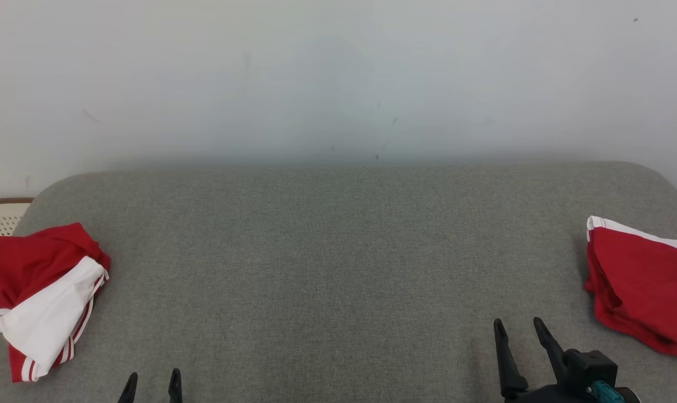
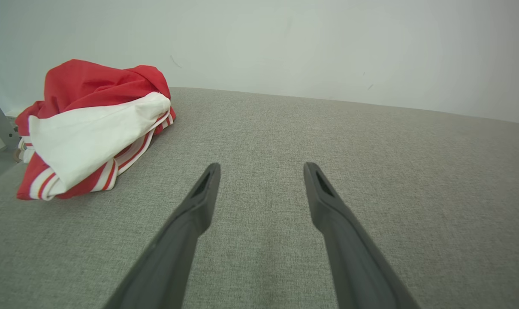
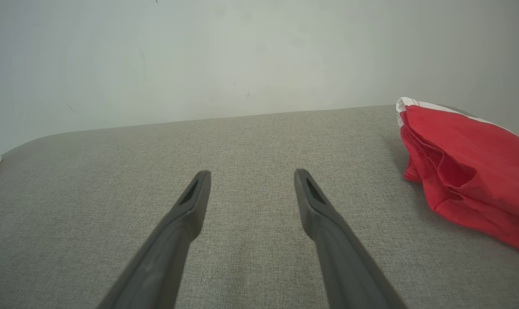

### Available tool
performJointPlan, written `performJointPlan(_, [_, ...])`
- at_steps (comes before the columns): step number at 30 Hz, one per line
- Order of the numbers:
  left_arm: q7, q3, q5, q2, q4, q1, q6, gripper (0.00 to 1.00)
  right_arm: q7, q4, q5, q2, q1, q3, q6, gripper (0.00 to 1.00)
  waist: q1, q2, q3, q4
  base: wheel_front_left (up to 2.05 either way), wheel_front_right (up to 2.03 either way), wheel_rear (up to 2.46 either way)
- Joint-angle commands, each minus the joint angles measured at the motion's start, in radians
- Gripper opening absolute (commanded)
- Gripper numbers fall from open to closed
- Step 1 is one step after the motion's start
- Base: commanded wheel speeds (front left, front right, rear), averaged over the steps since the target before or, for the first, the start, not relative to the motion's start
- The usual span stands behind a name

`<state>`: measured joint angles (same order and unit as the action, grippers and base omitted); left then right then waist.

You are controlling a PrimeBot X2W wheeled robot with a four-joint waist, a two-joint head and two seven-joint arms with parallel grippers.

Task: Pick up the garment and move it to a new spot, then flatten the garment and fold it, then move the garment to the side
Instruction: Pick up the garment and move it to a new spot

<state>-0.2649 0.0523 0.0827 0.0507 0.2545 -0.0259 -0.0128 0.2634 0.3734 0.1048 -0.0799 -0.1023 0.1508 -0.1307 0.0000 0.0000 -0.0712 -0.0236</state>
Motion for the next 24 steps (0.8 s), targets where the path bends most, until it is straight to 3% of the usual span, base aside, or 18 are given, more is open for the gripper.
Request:
performJointPlan(1, [0.000,0.000,-0.004,0.000,-0.003,0.006,0.003,1.00,0.000,-0.003,-0.004,0.002,0.015,0.003,0.000,1.00,0.0000,0.0000,0.001,0.000,0.00,0.00,0.00])
performJointPlan(15, [0.000,0.005,-0.006,0.000,-0.008,-0.003,0.018,1.00,0.000,-0.011,-0.009,0.004,0.007,0.017,0.000,1.00,0.0000,0.0000,0.019,0.024,0.00,0.00,0.00])
performJointPlan(24, [0.000,0.024,-0.011,0.000,0.003,-0.007,0.033,1.00,0.000,-0.022,-0.004,0.008,-0.001,0.042,0.000,1.00,0.0000,0.0000,0.035,0.142,0.00,0.00,0.00])
